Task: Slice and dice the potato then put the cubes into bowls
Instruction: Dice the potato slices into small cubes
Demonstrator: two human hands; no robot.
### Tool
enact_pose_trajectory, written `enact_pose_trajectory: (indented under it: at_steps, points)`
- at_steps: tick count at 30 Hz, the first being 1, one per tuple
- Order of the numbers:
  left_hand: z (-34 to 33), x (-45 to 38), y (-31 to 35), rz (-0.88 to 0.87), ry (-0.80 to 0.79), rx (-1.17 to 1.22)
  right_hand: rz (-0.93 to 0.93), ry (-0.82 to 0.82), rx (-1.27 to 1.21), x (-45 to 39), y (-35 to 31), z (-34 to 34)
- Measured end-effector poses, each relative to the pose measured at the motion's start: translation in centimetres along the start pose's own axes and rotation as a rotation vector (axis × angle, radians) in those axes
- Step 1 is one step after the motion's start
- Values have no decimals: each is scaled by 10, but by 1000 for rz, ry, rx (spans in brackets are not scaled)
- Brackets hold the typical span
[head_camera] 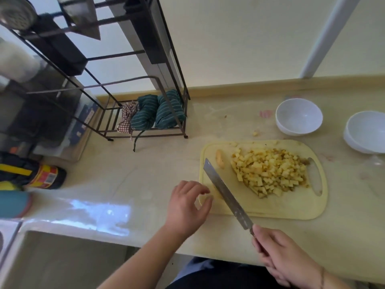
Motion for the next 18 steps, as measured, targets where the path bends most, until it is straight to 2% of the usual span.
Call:
enact_pose_trajectory:
  at_steps: [6,11,18]
  points:
    - [-32,15,7,24,-24,-62,15,71,71,-8,-7,-11]
    - [-37,11,0,29,-15,-75,29,55,37,-4,-13,-10]
    - [-21,-3,-15,-189,-151,-42,53,72,-150,20,-6,9]
Point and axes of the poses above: each hand's wrist, its own x-axis away from the middle knuckle, its own z-axis out of the back of the hand, y = z × x, the point moved 1 cm from there along -x, towards the middle knuckle, and after that the axes turned 1 degree about -y, right-handed, at the moved point
